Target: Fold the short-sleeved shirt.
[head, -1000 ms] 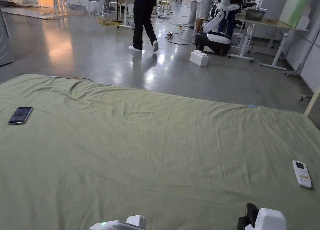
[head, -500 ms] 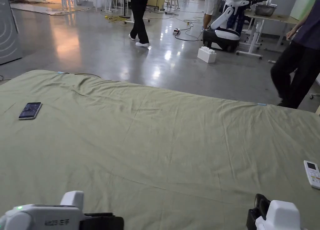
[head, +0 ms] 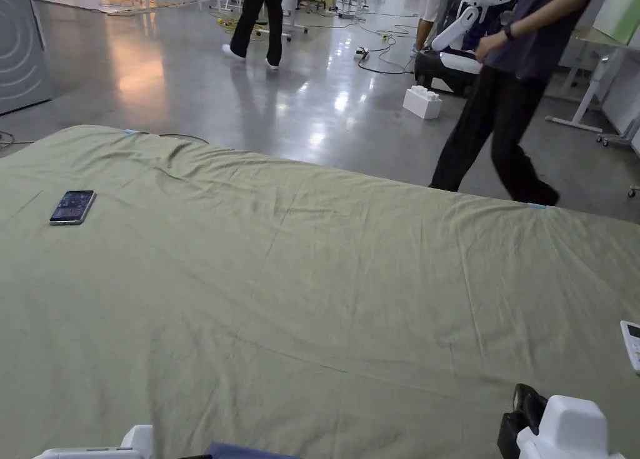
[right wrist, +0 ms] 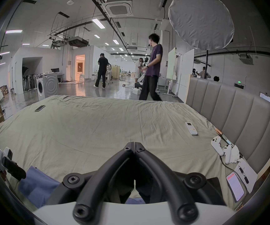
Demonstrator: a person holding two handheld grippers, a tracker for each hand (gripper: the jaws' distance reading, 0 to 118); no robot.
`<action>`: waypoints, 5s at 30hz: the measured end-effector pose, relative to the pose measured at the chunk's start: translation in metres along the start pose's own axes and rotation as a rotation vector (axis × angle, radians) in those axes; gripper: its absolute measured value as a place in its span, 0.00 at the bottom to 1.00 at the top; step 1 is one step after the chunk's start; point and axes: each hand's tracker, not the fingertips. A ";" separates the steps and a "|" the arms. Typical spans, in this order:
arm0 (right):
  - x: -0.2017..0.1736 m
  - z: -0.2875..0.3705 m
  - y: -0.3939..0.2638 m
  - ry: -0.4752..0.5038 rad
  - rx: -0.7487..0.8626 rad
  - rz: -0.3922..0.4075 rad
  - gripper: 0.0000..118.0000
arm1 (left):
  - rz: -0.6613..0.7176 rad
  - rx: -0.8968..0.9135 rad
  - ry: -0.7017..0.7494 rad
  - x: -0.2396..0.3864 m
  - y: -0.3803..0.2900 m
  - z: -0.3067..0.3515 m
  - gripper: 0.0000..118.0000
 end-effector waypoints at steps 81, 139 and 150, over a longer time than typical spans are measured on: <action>0.043 0.016 -0.023 -0.035 -0.034 -0.085 0.00 | -0.349 -0.079 0.222 0.213 -0.055 -0.117 0.60; -0.023 0.045 0.023 -0.001 0.111 -0.027 0.00 | -0.928 0.883 0.742 0.223 -0.015 0.039 0.02; -0.115 0.030 -0.100 0.176 -0.196 0.082 0.00 | -0.854 0.764 0.766 0.177 -0.043 0.045 0.02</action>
